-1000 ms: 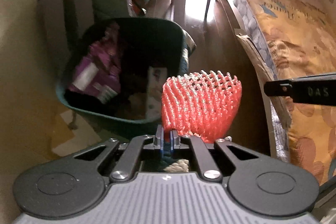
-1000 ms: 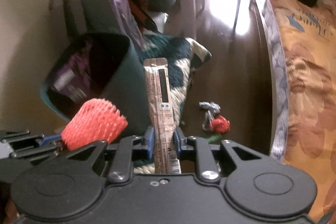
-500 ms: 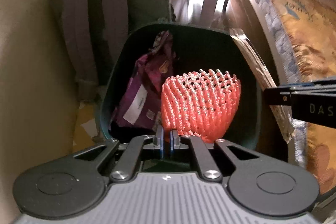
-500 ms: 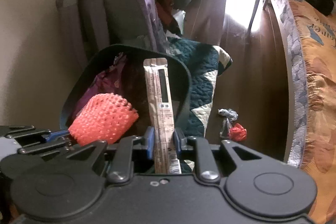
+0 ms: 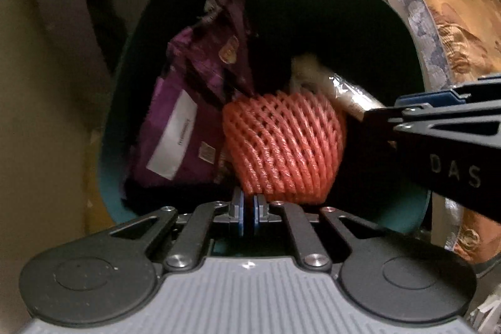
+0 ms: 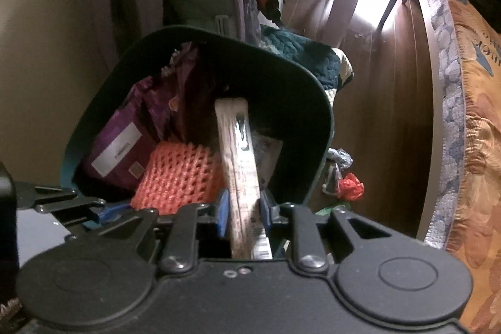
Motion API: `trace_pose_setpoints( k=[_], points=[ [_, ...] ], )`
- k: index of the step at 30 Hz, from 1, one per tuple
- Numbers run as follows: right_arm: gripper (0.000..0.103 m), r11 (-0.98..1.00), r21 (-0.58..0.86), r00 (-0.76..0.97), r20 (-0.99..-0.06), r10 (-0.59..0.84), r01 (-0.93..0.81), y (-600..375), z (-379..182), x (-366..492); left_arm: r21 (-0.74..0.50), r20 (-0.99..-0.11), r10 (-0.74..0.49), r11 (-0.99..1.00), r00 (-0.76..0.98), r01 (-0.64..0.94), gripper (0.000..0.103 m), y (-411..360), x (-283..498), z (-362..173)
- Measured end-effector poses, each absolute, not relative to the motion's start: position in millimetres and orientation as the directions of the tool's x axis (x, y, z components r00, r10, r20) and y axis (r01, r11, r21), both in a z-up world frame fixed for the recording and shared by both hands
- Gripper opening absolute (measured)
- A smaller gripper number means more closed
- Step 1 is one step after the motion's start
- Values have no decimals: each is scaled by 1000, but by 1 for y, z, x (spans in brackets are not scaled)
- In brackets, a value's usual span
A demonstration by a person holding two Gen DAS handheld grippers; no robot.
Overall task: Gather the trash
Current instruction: 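Open both grippers over the wastebasket, dropping the net and strip inside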
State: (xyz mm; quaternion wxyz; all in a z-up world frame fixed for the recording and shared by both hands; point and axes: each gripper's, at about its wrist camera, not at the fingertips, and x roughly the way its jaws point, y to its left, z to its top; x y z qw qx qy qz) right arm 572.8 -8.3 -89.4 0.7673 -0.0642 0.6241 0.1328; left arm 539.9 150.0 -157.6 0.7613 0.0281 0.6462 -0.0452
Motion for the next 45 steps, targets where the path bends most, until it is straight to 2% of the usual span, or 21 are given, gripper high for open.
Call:
trace_pose_setpoints(
  k=[9, 14, 18, 26, 28, 31, 35, 39, 42, 45],
  points=[
    [26, 952, 73, 149, -981, 122, -299, -4, -100, 577, -29, -995, -38, 995, 95, 100, 6, 148, 542, -185],
    [32, 950, 86, 152, -979, 137, -302, -7, -97, 576, -39, -997, -47, 993, 66, 111, 6, 144, 541, -197],
    [34, 945, 108, 164, -973, 164, -308, -17, -87, 570, -12, -995, -25, 991, 96, 136, 6, 138, 536, -199],
    [48, 937, 137, 229, -949, 218, -322, -79, -51, 549, 117, -977, 82, 978, 196, 175, 5, 110, 508, -194],
    [49, 934, 132, 248, -943, 222, -333, -103, -41, 539, 147, -974, 114, 976, 197, 159, 5, 99, 503, -195],
    [57, 926, 123, 274, -934, 230, -357, -142, -30, 522, 195, -963, 166, 973, 212, 122, 5, 85, 497, -195],
    [63, 906, 130, 286, -922, 259, -403, -197, -25, 498, 150, -960, 140, 988, 241, 24, 5, 65, 492, -179],
    [64, 880, 128, 284, -917, 281, -458, -246, -29, 478, 148, -936, 171, 984, 308, -98, 6, 39, 476, -154],
    [67, 859, 125, 284, -912, 297, -497, -272, -32, 469, 91, -928, 139, 984, 347, -151, 6, 22, 464, -135],
    [72, 840, 119, 296, -902, 314, -530, -290, -33, 462, 149, -883, 200, 977, 425, -152, 6, -6, 444, -111]
  ],
)
